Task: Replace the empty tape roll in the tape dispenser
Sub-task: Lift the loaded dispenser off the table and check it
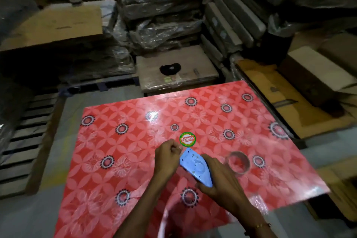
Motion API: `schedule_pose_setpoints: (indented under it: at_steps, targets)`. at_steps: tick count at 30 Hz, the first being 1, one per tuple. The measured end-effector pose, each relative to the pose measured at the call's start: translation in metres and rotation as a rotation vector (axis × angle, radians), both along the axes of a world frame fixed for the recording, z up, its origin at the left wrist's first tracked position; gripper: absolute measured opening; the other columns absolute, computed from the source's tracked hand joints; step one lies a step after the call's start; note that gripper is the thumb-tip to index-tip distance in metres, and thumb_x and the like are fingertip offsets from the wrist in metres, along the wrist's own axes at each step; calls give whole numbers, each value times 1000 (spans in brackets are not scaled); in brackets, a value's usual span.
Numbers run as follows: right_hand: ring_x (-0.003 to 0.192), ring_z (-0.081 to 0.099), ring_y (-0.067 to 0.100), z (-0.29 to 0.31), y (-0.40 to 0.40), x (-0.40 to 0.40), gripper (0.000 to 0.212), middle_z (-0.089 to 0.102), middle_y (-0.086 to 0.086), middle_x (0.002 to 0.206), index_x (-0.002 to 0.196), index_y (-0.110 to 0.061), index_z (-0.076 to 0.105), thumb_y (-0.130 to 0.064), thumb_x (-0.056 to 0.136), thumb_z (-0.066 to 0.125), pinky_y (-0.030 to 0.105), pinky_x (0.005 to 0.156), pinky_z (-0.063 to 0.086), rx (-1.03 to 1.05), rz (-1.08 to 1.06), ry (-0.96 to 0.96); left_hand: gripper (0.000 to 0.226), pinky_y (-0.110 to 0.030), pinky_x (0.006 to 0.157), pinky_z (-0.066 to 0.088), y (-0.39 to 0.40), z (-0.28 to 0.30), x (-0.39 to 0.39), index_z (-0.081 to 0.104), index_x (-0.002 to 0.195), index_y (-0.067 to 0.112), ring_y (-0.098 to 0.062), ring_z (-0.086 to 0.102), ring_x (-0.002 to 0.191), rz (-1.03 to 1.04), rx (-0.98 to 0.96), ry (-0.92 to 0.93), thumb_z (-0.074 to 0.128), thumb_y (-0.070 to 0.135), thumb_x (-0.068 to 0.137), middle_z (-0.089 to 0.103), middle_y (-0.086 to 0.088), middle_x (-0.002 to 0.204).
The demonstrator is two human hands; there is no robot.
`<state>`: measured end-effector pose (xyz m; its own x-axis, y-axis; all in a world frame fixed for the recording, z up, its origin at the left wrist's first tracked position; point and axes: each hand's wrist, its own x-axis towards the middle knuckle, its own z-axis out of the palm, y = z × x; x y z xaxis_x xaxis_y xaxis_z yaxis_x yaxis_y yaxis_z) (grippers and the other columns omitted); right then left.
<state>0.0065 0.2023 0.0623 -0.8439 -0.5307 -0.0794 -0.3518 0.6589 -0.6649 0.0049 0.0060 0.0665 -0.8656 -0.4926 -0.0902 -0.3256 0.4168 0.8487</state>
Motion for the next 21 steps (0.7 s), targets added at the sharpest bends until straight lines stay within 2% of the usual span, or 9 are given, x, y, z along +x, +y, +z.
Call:
schedule_pose_setpoints:
  at_steps: [2,5,7,10,13,15,17,19,21]
  targets:
    - [113,55,12,-5,10,9,64,57,-15,123,138,-37,44,-43,81,72,26,75,39,35,-107,-24,12,-36,63,46,12,-10,-6,65,74,3,-20,53,64,-100,-26,9,61,1,86,58,-4,62]
    - [110,59,19,-12,31,24,59,59,-11,119,130,-34,46,-46,78,72,38,79,48,100,-233,-88,8,-34,67,45,33,-26,-13,69,80,-1,-17,55,70,-243,44,2,64,0,86,69,-17,74]
    - [114,59,20,-18,49,35,62,60,-8,125,135,-30,46,-44,80,72,38,83,48,121,-312,-123,7,-30,68,44,50,-35,-15,70,80,0,-15,56,71,-347,101,-14,66,1,86,70,-15,77]
    - [113,58,14,-24,74,53,61,54,-16,122,136,-32,45,-49,83,71,27,78,40,123,-419,-147,8,-20,61,42,80,-47,-18,72,79,6,-6,53,62,-454,196,-76,68,3,85,65,0,67]
    - [110,57,13,-23,94,67,65,54,-14,119,135,-32,46,-60,78,61,30,81,46,124,-498,-208,8,-25,64,44,108,-56,-21,73,82,3,-8,54,65,-564,264,-141,66,0,85,65,-2,68]
    - [111,59,19,-24,108,75,59,57,-8,121,133,-28,48,-44,78,63,36,84,50,146,-540,-241,11,-27,68,46,125,-60,-22,74,85,1,-13,59,71,-636,288,-185,65,6,82,70,-9,76]
    - [112,60,22,-27,121,82,54,59,-5,123,133,-26,49,-27,81,65,39,85,51,163,-587,-257,25,-24,68,46,142,-62,-21,74,84,2,-11,59,71,-700,304,-230,56,16,72,70,-9,77]
    - [111,61,21,-29,134,90,53,60,-5,124,133,-27,50,-26,82,65,39,84,52,190,-632,-275,29,-22,65,43,158,-67,-20,73,83,1,-13,57,70,-756,290,-283,51,13,69,69,-10,76]
    - [112,60,21,-31,145,96,54,59,-7,125,133,-31,49,-31,81,65,36,82,51,222,-660,-301,19,-22,62,40,175,-74,-18,73,83,-2,-16,57,71,-756,242,-322,55,1,77,68,-14,76]
